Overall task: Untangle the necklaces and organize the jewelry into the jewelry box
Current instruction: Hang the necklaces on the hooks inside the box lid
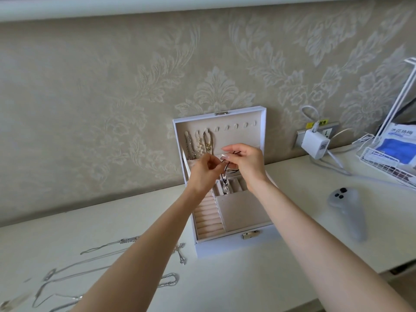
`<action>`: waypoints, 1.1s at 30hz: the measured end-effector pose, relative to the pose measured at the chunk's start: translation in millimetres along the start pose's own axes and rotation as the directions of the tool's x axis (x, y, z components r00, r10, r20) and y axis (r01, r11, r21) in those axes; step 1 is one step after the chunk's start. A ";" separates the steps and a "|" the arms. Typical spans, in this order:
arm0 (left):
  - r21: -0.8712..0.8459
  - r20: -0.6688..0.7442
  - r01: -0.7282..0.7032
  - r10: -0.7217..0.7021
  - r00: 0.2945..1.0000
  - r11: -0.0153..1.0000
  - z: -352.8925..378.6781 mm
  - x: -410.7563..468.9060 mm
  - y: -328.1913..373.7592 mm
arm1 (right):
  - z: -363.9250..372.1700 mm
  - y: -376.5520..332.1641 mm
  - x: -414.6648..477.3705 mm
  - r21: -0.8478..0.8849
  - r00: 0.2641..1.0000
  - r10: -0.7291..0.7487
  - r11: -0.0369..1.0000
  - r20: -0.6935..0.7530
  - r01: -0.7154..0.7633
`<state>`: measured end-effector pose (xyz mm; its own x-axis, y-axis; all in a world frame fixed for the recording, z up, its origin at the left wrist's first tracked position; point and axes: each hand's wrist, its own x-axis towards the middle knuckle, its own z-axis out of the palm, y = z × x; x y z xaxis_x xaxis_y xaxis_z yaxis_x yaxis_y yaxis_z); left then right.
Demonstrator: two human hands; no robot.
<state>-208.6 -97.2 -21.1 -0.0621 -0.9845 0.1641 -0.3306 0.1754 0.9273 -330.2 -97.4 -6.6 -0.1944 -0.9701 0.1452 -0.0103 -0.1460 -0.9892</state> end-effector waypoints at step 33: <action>0.393 0.120 -0.153 0.114 0.986 0.907 -7.8 7.5 -15.5 | -4.0 -5.9 -5.8 0.097 0.995 0.069 0.993 -0.070 -0.062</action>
<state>-196.6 -107.3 -31.7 -0.2120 -0.9505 0.2271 -0.6607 0.3106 0.6834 -333.0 -90.1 -1.7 -0.2633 -0.9618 0.0746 0.0972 -0.1033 -0.9899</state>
